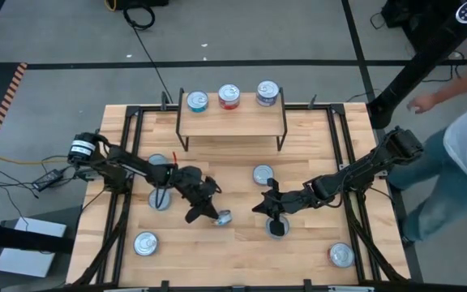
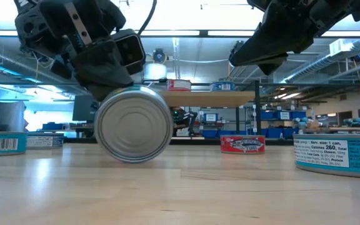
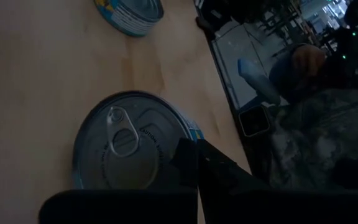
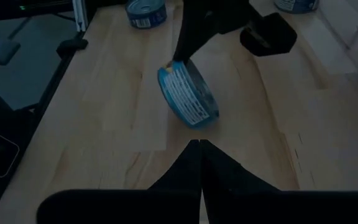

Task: Stack canned seafood by type on shelf
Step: Stack the yellow blue tuna can on top of the other yellow blue tuna can on the shelf

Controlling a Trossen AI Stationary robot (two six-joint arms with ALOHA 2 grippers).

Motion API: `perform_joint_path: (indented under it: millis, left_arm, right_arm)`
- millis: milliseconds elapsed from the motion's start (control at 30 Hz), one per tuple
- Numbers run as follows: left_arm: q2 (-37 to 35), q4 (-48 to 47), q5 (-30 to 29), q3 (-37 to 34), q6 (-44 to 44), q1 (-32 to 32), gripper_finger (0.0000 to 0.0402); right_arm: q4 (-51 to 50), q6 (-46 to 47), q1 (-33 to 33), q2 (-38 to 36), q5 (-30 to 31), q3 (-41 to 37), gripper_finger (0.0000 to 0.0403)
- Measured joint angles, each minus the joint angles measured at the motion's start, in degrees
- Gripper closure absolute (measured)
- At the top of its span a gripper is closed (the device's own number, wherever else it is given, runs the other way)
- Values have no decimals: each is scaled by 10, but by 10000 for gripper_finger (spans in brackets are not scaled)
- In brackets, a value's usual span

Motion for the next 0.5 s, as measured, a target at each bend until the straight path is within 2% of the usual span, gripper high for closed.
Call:
perform_joint_path:
  millis: [500]
  left_arm:
    - [-1, -13, -11, 1, -1, 16, 390]
  right_arm:
    - [0, 4, 0, 0, 0, 0, 390]
